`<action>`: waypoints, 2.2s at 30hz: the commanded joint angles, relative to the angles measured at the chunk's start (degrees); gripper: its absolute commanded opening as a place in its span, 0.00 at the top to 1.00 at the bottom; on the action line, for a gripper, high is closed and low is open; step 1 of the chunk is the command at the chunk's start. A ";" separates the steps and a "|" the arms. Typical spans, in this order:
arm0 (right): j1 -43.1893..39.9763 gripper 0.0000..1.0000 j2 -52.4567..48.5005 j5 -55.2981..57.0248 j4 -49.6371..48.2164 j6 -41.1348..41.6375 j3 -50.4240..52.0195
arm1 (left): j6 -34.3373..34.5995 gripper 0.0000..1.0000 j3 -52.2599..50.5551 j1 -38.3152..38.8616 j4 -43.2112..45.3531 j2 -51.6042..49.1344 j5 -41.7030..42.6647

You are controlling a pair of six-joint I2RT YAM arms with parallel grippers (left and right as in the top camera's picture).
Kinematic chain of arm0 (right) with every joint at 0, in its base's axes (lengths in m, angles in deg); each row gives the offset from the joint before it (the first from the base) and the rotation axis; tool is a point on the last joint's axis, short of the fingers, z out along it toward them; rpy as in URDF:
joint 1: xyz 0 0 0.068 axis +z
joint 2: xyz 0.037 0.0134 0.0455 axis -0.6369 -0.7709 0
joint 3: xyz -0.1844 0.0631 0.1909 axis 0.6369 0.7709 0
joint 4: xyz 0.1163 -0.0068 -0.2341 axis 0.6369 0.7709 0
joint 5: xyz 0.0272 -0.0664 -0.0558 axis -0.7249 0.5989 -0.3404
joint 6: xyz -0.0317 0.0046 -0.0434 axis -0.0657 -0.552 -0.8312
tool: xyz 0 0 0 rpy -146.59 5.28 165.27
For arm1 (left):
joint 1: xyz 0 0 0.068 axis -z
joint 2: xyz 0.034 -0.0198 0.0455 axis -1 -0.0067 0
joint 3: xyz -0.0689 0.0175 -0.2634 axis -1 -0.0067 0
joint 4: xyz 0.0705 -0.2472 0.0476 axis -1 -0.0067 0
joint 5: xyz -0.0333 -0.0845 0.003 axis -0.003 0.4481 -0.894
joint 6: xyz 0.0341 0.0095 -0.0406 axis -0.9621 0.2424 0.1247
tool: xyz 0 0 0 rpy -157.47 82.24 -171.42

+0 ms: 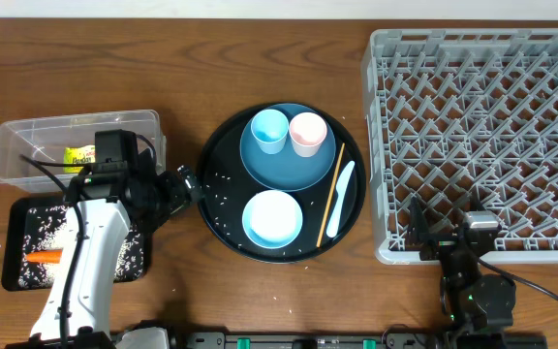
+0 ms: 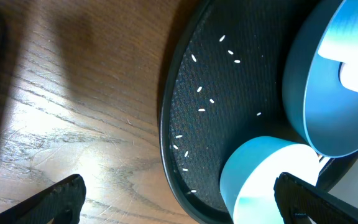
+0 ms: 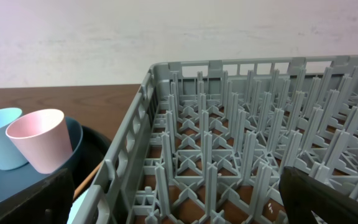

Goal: Sort waste into correct bins and load items into the dishwasher rack
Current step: 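Move the left gripper back right to the light blue cup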

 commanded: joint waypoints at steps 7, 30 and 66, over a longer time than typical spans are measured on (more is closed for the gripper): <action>-0.96 0.01 -0.02 0.46 0.24 -0.72 0.07 | -0.74 0.02 0.52 0.17 -0.13 0.57 0.13; -0.96 0.01 -0.02 0.46 0.24 -0.72 0.07 | -0.74 0.02 0.52 0.17 -0.13 0.57 0.13; -0.96 0.01 -0.02 0.46 0.24 -0.72 0.07 | 3.98 0.02 0.55 4.74 18.75 0.55 15.58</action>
